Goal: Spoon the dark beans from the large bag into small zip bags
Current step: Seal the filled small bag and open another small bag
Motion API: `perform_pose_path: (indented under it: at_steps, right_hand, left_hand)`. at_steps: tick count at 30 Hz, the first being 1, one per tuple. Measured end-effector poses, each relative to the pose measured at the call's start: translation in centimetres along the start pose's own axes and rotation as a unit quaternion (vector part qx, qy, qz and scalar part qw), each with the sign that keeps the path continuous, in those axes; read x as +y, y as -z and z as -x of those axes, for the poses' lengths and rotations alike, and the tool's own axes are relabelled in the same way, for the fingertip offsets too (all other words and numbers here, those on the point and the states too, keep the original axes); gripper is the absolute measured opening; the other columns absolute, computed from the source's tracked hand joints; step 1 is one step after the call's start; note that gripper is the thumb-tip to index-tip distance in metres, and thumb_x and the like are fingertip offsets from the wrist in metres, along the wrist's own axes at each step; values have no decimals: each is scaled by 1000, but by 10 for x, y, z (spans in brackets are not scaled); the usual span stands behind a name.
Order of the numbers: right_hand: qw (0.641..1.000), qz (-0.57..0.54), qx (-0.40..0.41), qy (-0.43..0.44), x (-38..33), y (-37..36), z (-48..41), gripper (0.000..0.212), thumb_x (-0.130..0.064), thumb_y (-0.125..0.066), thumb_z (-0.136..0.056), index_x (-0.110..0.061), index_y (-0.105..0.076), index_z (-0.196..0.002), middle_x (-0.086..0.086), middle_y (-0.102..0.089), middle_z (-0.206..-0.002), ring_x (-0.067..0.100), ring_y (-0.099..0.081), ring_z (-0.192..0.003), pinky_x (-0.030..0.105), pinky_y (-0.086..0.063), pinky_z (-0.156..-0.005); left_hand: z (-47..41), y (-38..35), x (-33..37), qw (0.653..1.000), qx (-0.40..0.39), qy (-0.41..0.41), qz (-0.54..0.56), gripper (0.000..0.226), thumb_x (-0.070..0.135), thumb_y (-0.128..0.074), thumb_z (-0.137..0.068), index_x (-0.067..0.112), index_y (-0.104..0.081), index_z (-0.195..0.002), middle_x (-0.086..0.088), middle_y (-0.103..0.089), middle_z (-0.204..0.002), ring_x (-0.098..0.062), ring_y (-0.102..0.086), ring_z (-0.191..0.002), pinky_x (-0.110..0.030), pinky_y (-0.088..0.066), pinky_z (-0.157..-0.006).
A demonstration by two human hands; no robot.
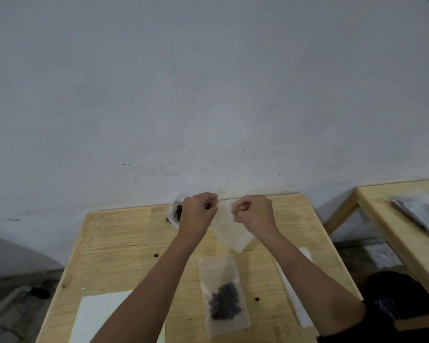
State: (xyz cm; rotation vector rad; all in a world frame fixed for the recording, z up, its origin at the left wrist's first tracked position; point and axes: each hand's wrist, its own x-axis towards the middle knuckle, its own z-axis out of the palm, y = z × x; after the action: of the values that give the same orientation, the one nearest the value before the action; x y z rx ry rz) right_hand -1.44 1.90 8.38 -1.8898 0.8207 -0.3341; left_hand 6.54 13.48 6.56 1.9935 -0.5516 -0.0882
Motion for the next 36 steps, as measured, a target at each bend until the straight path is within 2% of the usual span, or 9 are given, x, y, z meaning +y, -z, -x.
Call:
perform_pose_path:
  at_steps: [5,8,10,13,16,23,27,32,36]
  right_hand:
    - [998,-42,-42,-9,-5,16,-5,13,5,-72,-74,-7,-69,-71,7,-65,-65,19,-66,-64,29,-60,-63]
    - [996,-51,-75,-8,-16,29,-8,7,4,-72,-75,-1,-69,-79,11,-66,-69,18,-66,-64,24,-59,-63]
    - [994,-36,-101,-2,-25,35,-8,8,4,-71,-75,-3,-68,-76,10,-66,-68,19,-67,-65,27,-60,-67]
    - [987,-15,-160,12,-38,39,-8,6,4,-71,-75,0,-69,-78,10,-66,-66,18,-67,-62,28,-59,-68]
    - [980,12,-193,41,-48,38,-5,10,7,-67,-74,1,-69,-81,10,-66,-64,16,-66,-60,24,-58,-65]
    - [964,194,-67,171,-52,26,1,12,-1,-63,-76,-10,-71,-79,-2,-63,-65,5,-59,-60,10,-47,-58]
    - [977,80,-11,195,-45,17,12,13,-2,-66,-79,-13,-59,-76,3,-66,-75,10,-64,-71,14,-52,-65]
    - [980,92,-112,137,-39,11,20,13,-7,-67,-78,-17,-74,-83,-4,-69,-84,7,-61,-80,10,-44,-68]
    - [966,184,-142,110,-42,7,22,27,-23,-78,-70,-17,-69,-95,-8,-60,-81,5,-53,-76,11,-37,-63]
  left_hand:
    - [4,11,2,994,-98,-8,50,21,7,-66,-84,5,-69,-105,-1,-70,-91,-6,-66,-85,-29,-55,-86]
    - [14,17,7,976,-194,-13,98,38,21,-67,-86,15,-59,-123,11,-63,-112,1,-58,-108,-19,-47,-96]
    - [20,21,7,966,-248,-36,60,71,39,-73,-78,27,-39,-140,20,-44,-136,7,-39,-126,-10,-36,-100]
    - [23,24,6,952,-289,-88,-45,120,55,-80,-59,41,1,-145,28,-1,-150,10,-5,-137,-17,-15,-109]
    - [21,22,3,944,-264,-156,-120,134,61,-80,-52,41,19,-141,24,17,-151,2,10,-141,-26,-6,-114]
    - [26,13,2,963,-122,-200,-129,115,49,-81,-60,24,-11,-147,6,-26,-142,4,-22,-119,-23,-35,-95]
    - [24,5,-2,979,-45,-171,-96,108,48,-83,-59,18,-22,-144,2,-34,-134,4,-26,-111,-18,-32,-87]
    - [27,0,-7,979,-8,-206,-6,92,48,-75,-62,20,-27,-135,4,-35,-125,1,-36,-111,-6,-35,-91]
    - [29,-2,-12,970,-21,-242,17,74,31,-75,-67,23,-33,-127,0,-42,-119,-14,-47,-109,-19,-41,-92]
